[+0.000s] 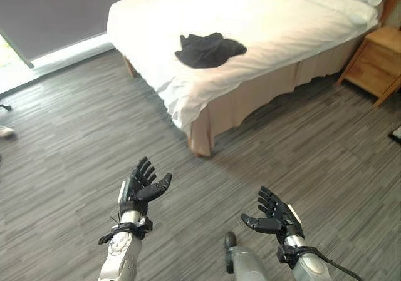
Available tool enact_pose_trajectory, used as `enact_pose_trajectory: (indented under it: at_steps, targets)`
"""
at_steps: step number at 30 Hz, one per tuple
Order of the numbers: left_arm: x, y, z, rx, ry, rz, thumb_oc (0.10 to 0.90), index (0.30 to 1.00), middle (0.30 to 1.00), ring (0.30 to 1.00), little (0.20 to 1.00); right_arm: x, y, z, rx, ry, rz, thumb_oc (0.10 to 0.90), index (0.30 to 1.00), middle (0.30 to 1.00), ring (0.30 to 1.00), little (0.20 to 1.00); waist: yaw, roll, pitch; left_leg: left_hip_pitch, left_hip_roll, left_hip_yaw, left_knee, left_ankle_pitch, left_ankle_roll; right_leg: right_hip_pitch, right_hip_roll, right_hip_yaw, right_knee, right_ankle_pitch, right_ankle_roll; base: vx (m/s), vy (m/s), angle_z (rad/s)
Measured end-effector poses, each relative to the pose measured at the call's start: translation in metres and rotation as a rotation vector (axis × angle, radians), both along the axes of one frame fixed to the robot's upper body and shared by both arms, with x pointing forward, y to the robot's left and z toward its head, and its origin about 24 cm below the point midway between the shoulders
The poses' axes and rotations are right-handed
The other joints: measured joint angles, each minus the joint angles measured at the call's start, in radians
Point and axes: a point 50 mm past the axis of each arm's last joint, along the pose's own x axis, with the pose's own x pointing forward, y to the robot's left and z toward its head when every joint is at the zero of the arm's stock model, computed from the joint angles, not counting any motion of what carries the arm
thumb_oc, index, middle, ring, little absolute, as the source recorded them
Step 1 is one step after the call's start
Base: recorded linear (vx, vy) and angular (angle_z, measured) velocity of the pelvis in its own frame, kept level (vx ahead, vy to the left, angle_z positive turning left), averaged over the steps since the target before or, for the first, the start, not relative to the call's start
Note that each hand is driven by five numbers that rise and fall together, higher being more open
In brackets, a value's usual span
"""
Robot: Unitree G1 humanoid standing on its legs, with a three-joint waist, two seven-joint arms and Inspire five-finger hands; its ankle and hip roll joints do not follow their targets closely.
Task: Pick up bed clothes into laundry basket.
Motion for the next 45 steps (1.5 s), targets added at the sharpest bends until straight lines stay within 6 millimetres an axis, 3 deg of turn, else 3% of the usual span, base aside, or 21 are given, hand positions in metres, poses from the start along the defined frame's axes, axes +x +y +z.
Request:
enact_pose_trajectory:
  at_steps: [1, 2, 4, 6, 7, 8, 12, 15, 17, 21, 22, 23, 26, 27, 28, 29, 31, 34, 37, 41, 45]
  targets:
    - [0.001, -0.002, 0.0, -0.035, -0.006, 0.016, 0.8, 0.9, 0.9, 0.9, 0.9, 0.009, 0.001, 0.006, 0.004, -0.027, 0.007, 0.8, 0.9, 0.9, 0.9, 0.9, 0.039, -0.028, 0.01, -0.054, -0.004, 0.003, 0.104, 0.016, 0.006, 0.036, 0.002, 0.012, -0.037, 0.01, -0.026, 0.53, -0.192, -0.5]
    - [0.001, -0.002, 0.0, -0.036, 0.0, 0.012, 0.8, 0.9, 0.9, 0.9, 0.9, 0.013, 0.002, 0.01, 0.015, -0.048, 0.005, 0.8, 0.9, 0.9, 0.9, 0.9, 0.036, -0.039, 0.014, -0.089, 0.014, 0.036, 0.16, 0.026, 0.031, 0.086, 0.014, 0.01, -0.082, 0.016, -0.025, 0.49, -0.072, -0.51]
    - [0.0, -0.002, -0.001, -0.035, -0.002, 0.0, 0.8, 0.9, 0.9, 0.9, 0.9, 0.017, 0.005, 0.015, 0.026, -0.082, -0.001, 0.8, 0.9, 0.9, 0.9, 0.9, 0.065, -0.061, 0.013, -0.102, 0.064, 0.146, 0.078, 0.034, 0.039, 0.173, 0.031, 0.017, -0.15, 0.018, -0.016, 0.49, 0.021, -0.28]
    - [0.0, -0.001, -0.001, -0.036, -0.002, -0.001, 0.8, 0.9, 0.9, 0.9, 0.9, 0.024, 0.006, 0.023, 0.016, -0.12, 0.024, 0.8, 0.9, 0.9, 0.9, 0.9, 0.084, -0.04, 0.002, -0.098, 0.097, 0.172, -0.112, 0.057, 0.031, 0.253, 0.079, 0.008, -0.207, 0.028, -0.038, 0.56, 0.138, -0.29]
    - [-0.001, -0.001, -0.002, -0.033, 0.002, -0.001, 0.8, 0.9, 0.9, 0.9, 0.9, 0.024, 0.006, 0.024, 0.014, -0.124, 0.027, 0.8, 0.9, 0.9, 0.9, 0.9, 0.085, -0.027, -0.009, -0.102, 0.1, 0.176, -0.202, 0.062, 0.031, 0.279, 0.1, 0.012, -0.234, 0.007, -0.006, 0.51, 0.175, -0.18]
    - [0.0, 0.0, -0.002, -0.032, -0.001, 0.0, 0.8, 0.9, 0.9, 0.9, 0.9, 0.024, 0.005, 0.024, 0.012, -0.126, 0.031, 0.8, 0.9, 0.9, 0.9, 0.9, 0.089, -0.021, -0.011, -0.077, 0.097, 0.164, -0.312, 0.084, 0.031, 0.297, 0.115, 0.007, -0.244, 0.019, -0.027, 0.35, 0.119, -0.28]
    - [-0.002, 0.001, -0.002, -0.023, 0.004, 0.0, 0.8, 0.9, 0.9, 0.9, 0.9, 0.017, 0.004, 0.019, 0.005, -0.102, 0.027, 0.8, 0.9, 0.9, 0.9, 0.9, 0.097, -0.009, -0.02, -0.034, 0.063, 0.131, -0.55, 0.132, 0.01, 0.355, 0.155, 0.066, -0.268, 0.015, -0.023, 0.45, 0.158, -0.33]
    - [-0.001, 0.003, -0.001, -0.019, 0.0, 0.001, 0.8, 0.9, 0.9, 0.9, 0.9, 0.013, 0.004, 0.016, -0.006, -0.086, 0.032, 0.8, 0.9, 0.9, 0.9, 0.9, 0.119, -0.009, -0.02, -0.045, 0.018, 0.082, -0.629, 0.166, 0.022, 0.408, 0.168, 0.127, -0.319, 0.014, -0.022, 0.33, 0.139, -0.5]
    - [-0.001, 0.004, -0.001, -0.016, -0.002, 0.004, 0.8, 0.9, 0.9, 0.9, 0.9, 0.011, 0.004, 0.015, -0.006, -0.08, 0.03, 0.8, 0.9, 0.9, 0.9, 0.9, 0.118, -0.005, -0.021, -0.071, -0.002, 0.11, -0.625, 0.183, 0.041, 0.453, 0.165, 0.142, -0.345, -0.01, -0.015, 0.29, 0.207, -0.44]
    - [-0.004, 0.007, -0.003, -0.012, 0.009, 0.019, 0.8, 0.9, 0.9, 0.9, 0.9, 0.0, 0.001, 0.008, -0.009, -0.043, 0.026, 0.8, 0.9, 0.9, 0.9, 0.9, 0.12, 0.043, -0.05, -0.108, -0.005, 0.126, -0.515, 0.198, 0.113, 0.504, 0.15, 0.175, -0.345, -0.087, -0.024, 0.26, 0.244, -0.44]
    - [-0.005, 0.007, -0.004, -0.01, 0.015, 0.021, 0.8, 0.9, 0.9, 0.9, 0.9, -0.003, 0.0, 0.006, -0.012, -0.03, 0.024, 0.8, 0.9, 0.9, 0.9, 0.9, 0.114, 0.062, -0.065, -0.099, -0.003, 0.144, -0.509, 0.185, 0.138, 0.507, 0.141, 0.187, -0.325, -0.119, -0.007, 0.17, 0.232, -0.28]
    - [-0.006, 0.007, -0.005, 0.0, 0.022, 0.022, 0.8, 0.9, 0.9, 0.9, 0.9, -0.005, 0.0, 0.004, -0.008, -0.017, 0.021, 0.8, 0.9, 0.9, 0.9, 0.9, 0.109, 0.07, -0.07, -0.086, -0.015, 0.173, -0.519, 0.229, 0.206, 0.492, 0.125, 0.206, -0.258, -0.162, 0.028, 0.13, 0.226, -0.26]
    - [-0.004, 0.018, 0.0, 0.061, 0.015, 0.038, 0.8, 0.9, 0.9, 0.9, 0.9, -0.002, 0.015, 0.003, 0.026, -0.018, 0.074, 0.8, 0.9, 0.9, 0.9, 0.9, 0.111, 0.059, -0.07, -0.022, -0.074, 0.221, -0.581, 0.187, 0.271, 0.282, 0.048, 0.23, 0.166, -0.243, 0.102, 0.18, 0.232, -0.31]
    - [-0.004, 0.021, 0.0, 0.074, 0.018, 0.039, 0.8, 0.9, 0.9, 0.9, 0.9, -0.001, 0.019, 0.003, 0.033, -0.021, 0.092, 0.8, 0.9, 0.9, 0.9, 0.9, 0.114, 0.055, -0.07, -0.007, -0.087, 0.225, -0.596, 0.205, 0.259, 0.247, 0.025, 0.217, 0.238, -0.265, 0.113, 0.14, 0.123, -0.1]
    - [-0.003, 0.025, 0.003, 0.096, 0.013, 0.038, 0.8, 0.9, 0.9, 0.9, 0.9, -0.004, 0.022, 0.005, 0.038, -0.027, 0.117, 0.8, 0.9, 0.9, 0.9, 0.9, 0.105, 0.042, -0.071, 0.031, -0.13, 0.233, -0.624, 0.193, 0.268, 0.216, -0.055, 0.18, 0.29, -0.269, 0.117, 0.17, 0.098, 0.03]
    - [-0.002, 0.03, 0.006, 0.116, 0.004, 0.043, 0.8, 0.9, 0.9, 0.9, 0.9, -0.003, 0.026, 0.006, 0.037, -0.034, 0.139, 0.8, 0.9, 0.9, 0.9, 0.9, 0.11, 0.032, -0.068, 0.05, -0.161, 0.247, -0.63, 0.203, 0.268, 0.203, -0.128, 0.173, 0.296, -0.264, 0.126, 0.18, 0.081, 0.1]
    - [0.004, 0.036, 0.014, 0.15, -0.022, 0.049, 0.8, 0.9, 0.9, 0.9, 0.9, -0.002, 0.031, 0.006, 0.037, -0.036, 0.16, 0.8, 0.9, 0.9, 0.9, 0.9, 0.1, 0.035, -0.06, 0.061, -0.18, 0.226, -0.636, 0.171, 0.28, 0.161, -0.177, 0.186, 0.235, -0.257, 0.135, 0.31, 0.137, 0.24]
    - [0.012, 0.042, 0.025, 0.202, -0.058, 0.037, 0.8, 0.9, 0.9, 0.9, 0.9, -0.005, 0.036, 0.001, 0.064, -0.019, 0.156, 0.8, 0.9, 0.9, 0.9, 0.9, 0.06, 0.032, -0.039, 0.091, -0.174, 0.163, -0.661, 0.174, 0.281, 0.154, -0.118, 0.3, 0.015, -0.201, 0.2, 0.36, 0.057, 0.6]
    - [0.03, 0.047, 0.048, 0.289, -0.132, 0.009, 0.8, 0.9, 0.9, 0.9, 0.9, -0.006, 0.036, -0.004, 0.068, 0.0, 0.159, 0.8, 0.9, 0.9, 0.9, 0.9, 0.036, 0.012, -0.024, 0.117, -0.177, 0.136, -0.664, 0.153, 0.3, 0.113, -0.082, 0.285, -0.18, -0.06, 0.18, 0.17, -0.056, 0.35]
    - [0.047, 0.06, 0.093, 0.54, -0.255, -0.027, 0.8, 0.9, 0.9, 0.9, 0.9, -0.007, 0.037, -0.005, 0.076, 0.002, 0.181, 0.8, 0.9, 0.9, 0.9, 0.9, 0.032, -0.026, -0.014, 0.171, -0.192, 0.133, -0.666, 0.115, 0.28, 0.118, -0.097, 0.233, -0.211, 0.055, 0.143, 0.14, -0.077, 0.02]
    - [0.098, 0.08, 0.18, 1.016, -0.398, -0.071, 0.8, 0.9, 0.9, 0.9, 0.9, -0.004, 0.032, -0.005, 0.065, 0.014, 0.23, 0.8, 0.9, 0.9, 0.9, 0.9, 0.026, 0.024, -0.027, 0.17, -0.112, 0.14, -0.663, 0.105, 0.183, 0.138, -0.019, 0.214, -0.288, 0.136, 0.09, 0.07, -0.085, -0.09]
